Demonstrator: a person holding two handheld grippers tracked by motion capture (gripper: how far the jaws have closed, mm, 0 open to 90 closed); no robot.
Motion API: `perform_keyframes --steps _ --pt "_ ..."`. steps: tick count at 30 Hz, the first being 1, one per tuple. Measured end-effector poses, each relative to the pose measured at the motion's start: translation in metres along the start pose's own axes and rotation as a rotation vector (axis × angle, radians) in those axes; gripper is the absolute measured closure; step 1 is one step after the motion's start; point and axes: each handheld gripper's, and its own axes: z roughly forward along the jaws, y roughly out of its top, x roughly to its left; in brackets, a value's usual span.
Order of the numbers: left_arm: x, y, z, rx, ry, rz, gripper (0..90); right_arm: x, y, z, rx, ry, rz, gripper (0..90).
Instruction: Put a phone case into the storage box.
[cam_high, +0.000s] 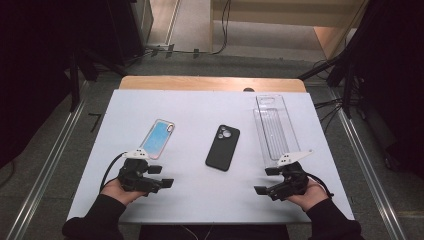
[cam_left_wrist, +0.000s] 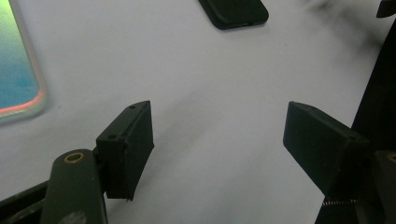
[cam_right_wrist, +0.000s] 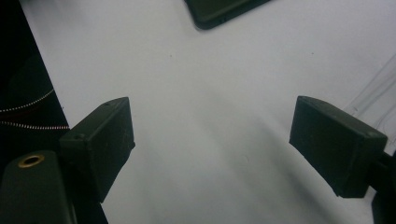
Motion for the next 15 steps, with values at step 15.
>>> perform_keyframes --steps 15 --pt "0.0030 0.0001 0.0003 0.004 0.014 -0.028 25.3 -0.0013 0.0016 0.0007 -0.002 0.001 0.009 12.0"
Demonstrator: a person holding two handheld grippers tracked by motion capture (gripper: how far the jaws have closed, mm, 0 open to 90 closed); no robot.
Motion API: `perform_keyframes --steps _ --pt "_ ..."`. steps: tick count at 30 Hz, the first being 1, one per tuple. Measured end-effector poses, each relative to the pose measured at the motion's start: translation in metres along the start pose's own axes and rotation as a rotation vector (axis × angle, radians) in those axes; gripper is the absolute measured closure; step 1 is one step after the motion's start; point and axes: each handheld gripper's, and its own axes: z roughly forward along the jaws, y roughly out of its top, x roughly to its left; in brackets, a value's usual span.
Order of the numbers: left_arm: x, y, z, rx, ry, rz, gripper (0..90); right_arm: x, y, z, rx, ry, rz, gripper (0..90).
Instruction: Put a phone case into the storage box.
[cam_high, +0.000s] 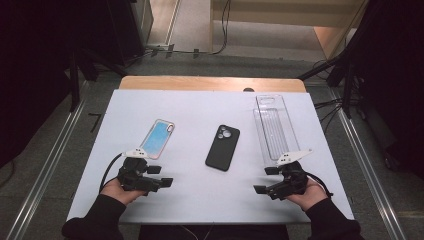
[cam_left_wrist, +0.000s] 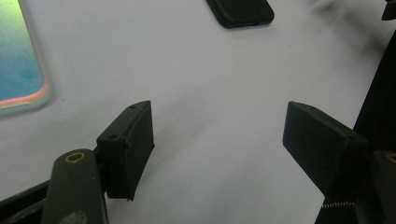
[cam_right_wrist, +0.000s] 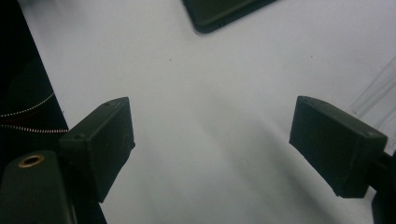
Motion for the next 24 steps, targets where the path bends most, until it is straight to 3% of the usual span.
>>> perform_keyframes --steps 24 --pt "0.0004 0.0015 -0.0004 -0.006 -0.005 0.001 25.3 0.0010 -0.0005 -0.0003 -0.001 -0.001 0.001 12.0"
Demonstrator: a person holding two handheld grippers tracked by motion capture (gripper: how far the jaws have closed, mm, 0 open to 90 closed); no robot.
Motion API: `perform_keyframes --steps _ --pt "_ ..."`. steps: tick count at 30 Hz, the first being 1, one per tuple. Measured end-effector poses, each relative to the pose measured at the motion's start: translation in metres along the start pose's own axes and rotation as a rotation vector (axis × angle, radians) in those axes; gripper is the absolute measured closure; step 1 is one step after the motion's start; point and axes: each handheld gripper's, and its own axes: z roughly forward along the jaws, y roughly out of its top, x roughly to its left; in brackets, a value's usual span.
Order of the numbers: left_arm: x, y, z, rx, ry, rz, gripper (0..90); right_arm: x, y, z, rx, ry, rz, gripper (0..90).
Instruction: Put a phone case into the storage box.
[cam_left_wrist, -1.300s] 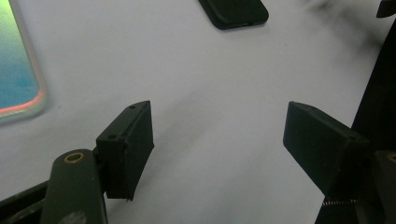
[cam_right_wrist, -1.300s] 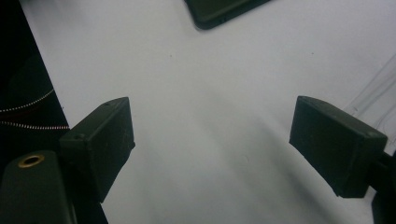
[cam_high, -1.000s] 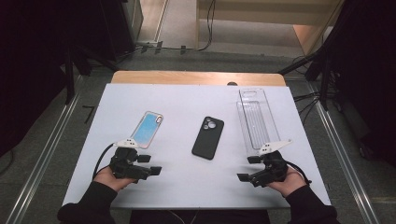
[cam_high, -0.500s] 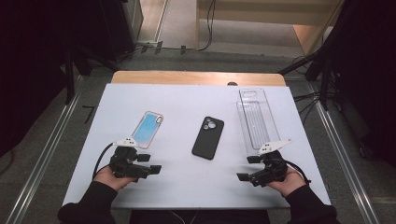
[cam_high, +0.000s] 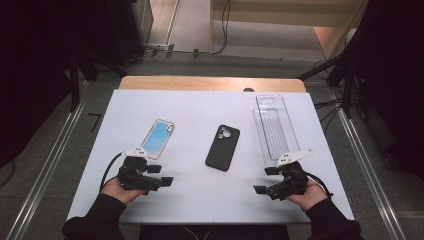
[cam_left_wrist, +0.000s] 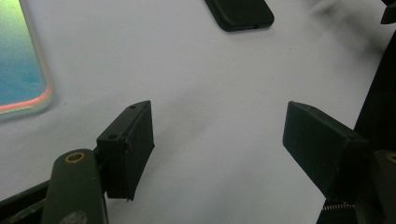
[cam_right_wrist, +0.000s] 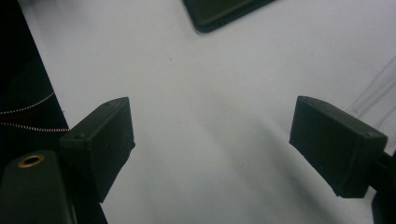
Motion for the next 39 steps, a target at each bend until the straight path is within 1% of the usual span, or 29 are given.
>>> perform_keyframes --steps 1,2,4,9,12,13,15,17,19,20,21,24,27,29,31,32,33,35,36,37,38,39 --pt "0.000 0.000 0.000 0.002 0.001 -0.001 25.3 0.000 0.000 0.000 0.002 -0.001 -0.001 12.0" --pt "0.000 0.001 0.000 0.007 -0.005 -0.012 25.3 0.000 0.000 0.000 0.002 -0.002 -0.001 12.0" --pt "0.000 0.001 0.000 0.008 -0.006 -0.013 25.3 0.000 0.000 0.000 0.004 -0.002 0.001 12.0" --pt "-0.001 0.002 0.000 0.003 0.010 -0.008 25.3 0.000 -0.001 0.000 0.009 -0.005 -0.001 12.0" --pt "-0.002 0.004 0.000 -0.008 0.036 -0.003 25.3 0.001 -0.001 0.001 0.020 -0.007 -0.003 12.0" --pt "-0.002 0.004 0.000 -0.008 0.036 -0.003 25.4 0.001 -0.001 0.001 0.021 -0.006 -0.004 12.0" --pt "-0.001 0.006 0.000 -0.010 0.046 -0.018 25.4 0.001 -0.001 0.001 0.022 -0.006 -0.003 12.0" --pt "0.001 0.007 -0.001 -0.019 0.063 -0.042 25.4 0.001 -0.001 0.001 0.022 -0.007 -0.002 12.0" --pt "0.003 0.008 -0.002 -0.026 0.075 -0.055 25.4 0.000 -0.001 0.001 0.019 -0.009 0.001 12.0" --pt "0.004 0.008 -0.003 -0.028 0.088 -0.054 25.3 0.000 -0.001 0.001 0.018 -0.009 0.003 12.0" --pt "0.005 0.008 -0.003 -0.032 0.096 -0.062 25.3 0.000 -0.001 0.001 0.018 -0.009 0.004 12.0" --pt "0.006 0.011 -0.006 -0.056 0.133 -0.056 25.2 0.000 -0.001 0.001 0.018 -0.010 0.001 12.0" --pt "0.009 0.013 -0.007 -0.073 0.157 -0.046 25.1 0.000 -0.002 0.001 0.020 -0.010 -0.002 12.0" --pt "0.010 0.014 -0.007 -0.077 0.177 -0.034 25.1 0.000 -0.002 0.001 0.019 -0.010 0.000 12.0" --pt "0.014 0.017 -0.006 -0.082 0.206 -0.034 25.0 -0.001 -0.001 0.001 0.015 -0.020 0.004 12.0" --pt "0.014 0.017 -0.006 -0.082 0.206 -0.034 24.4 -0.001 -0.001 0.001 0.015 -0.020 0.004 12.0" --pt "0.015 0.019 -0.006 -0.086 0.215 -0.037 22.5 -0.001 -0.001 0.000 0.012 -0.021 0.004 12.0" --pt "0.018 0.021 -0.006 -0.091 0.229 -0.030 21.0 -0.001 -0.001 0.000 0.011 -0.022 0.006 12.0" --pt "0.018 0.023 -0.005 -0.088 0.254 -0.025 11.1 -0.001 -0.001 0.000 0.013 -0.021 0.004 12.0" --pt "0.019 0.024 -0.006 -0.083 0.273 -0.019 11.1 -0.001 -0.001 0.000 0.013 -0.021 0.004 12.0" --pt "0.021 0.025 -0.006 -0.084 0.277 -0.024 0.0 0.000 -0.001 0.000 0.014 -0.019 0.003 12.0" --pt "0.022 0.027 -0.007 -0.098 0.280 -0.030 0.0 0.000 -0.001 0.001 0.014 -0.018 0.002 12.0"
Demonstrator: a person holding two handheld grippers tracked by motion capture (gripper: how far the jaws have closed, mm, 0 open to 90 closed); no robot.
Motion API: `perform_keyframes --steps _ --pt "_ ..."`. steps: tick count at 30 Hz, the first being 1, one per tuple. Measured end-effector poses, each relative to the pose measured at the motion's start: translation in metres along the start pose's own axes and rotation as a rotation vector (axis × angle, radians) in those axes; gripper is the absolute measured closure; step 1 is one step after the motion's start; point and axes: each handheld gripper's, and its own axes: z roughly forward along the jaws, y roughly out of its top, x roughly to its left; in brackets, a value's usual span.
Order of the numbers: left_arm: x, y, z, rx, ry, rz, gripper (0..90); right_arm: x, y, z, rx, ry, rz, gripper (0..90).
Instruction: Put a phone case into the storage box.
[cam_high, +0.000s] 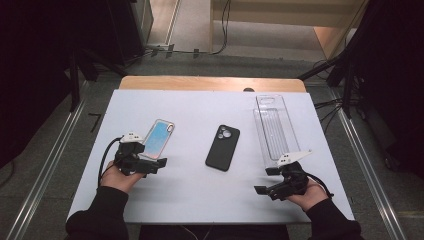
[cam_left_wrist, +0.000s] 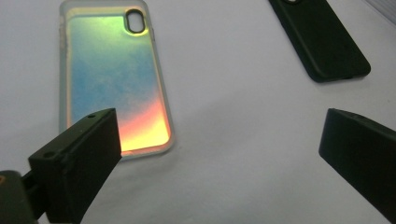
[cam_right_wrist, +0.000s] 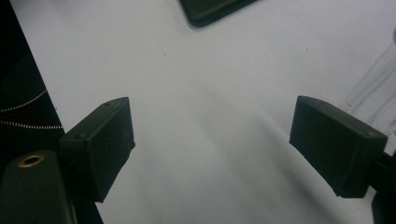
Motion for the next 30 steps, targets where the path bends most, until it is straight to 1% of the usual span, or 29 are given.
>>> perform_keyframes --steps 2,6,14,16,19,21,22,25,28,29,30 --pt "0.006 0.004 -0.001 -0.031 -0.019 -0.020 0.0 0.000 0.000 0.000 -0.001 0.001 0.000 12.0" --pt "0.009 0.009 0.000 -0.026 -0.018 -0.016 0.0 0.000 0.000 -0.001 -0.002 -0.002 -0.004 12.0" --pt "0.014 0.022 0.006 -0.033 -0.028 -0.012 0.0 0.000 0.000 -0.001 -0.007 0.001 -0.001 12.0" --pt "0.015 0.025 0.008 -0.041 -0.027 -0.014 0.0 0.000 0.000 -0.001 -0.005 0.001 -0.003 11.9" --pt "0.019 0.027 0.010 -0.036 -0.025 -0.020 0.0 0.000 0.001 0.000 -0.005 0.002 -0.003 12.0" --pt "0.021 0.029 0.012 -0.029 -0.016 -0.018 0.0 0.000 0.001 0.000 -0.004 0.004 -0.002 12.0" --pt "0.023 0.032 0.013 -0.030 -0.009 -0.019 0.0 0.000 0.001 0.000 -0.005 0.005 -0.005 12.0" --pt "0.025 0.035 0.015 -0.032 -0.007 -0.022 0.0 0.000 0.001 0.000 -0.005 0.005 -0.005 12.0" --pt "0.028 0.040 0.018 -0.042 -0.003 -0.027 0.0 0.000 0.001 0.000 -0.005 0.003 -0.006 12.0" --pt "0.030 0.043 0.020 -0.061 -0.009 -0.023 0.0 0.000 0.001 0.000 -0.005 0.003 -0.007 12.0" --pt "0.030 0.043 0.020 -0.061 -0.009 -0.023 0.0 0.000 0.001 0.000 -0.005 0.003 -0.007 12.0"
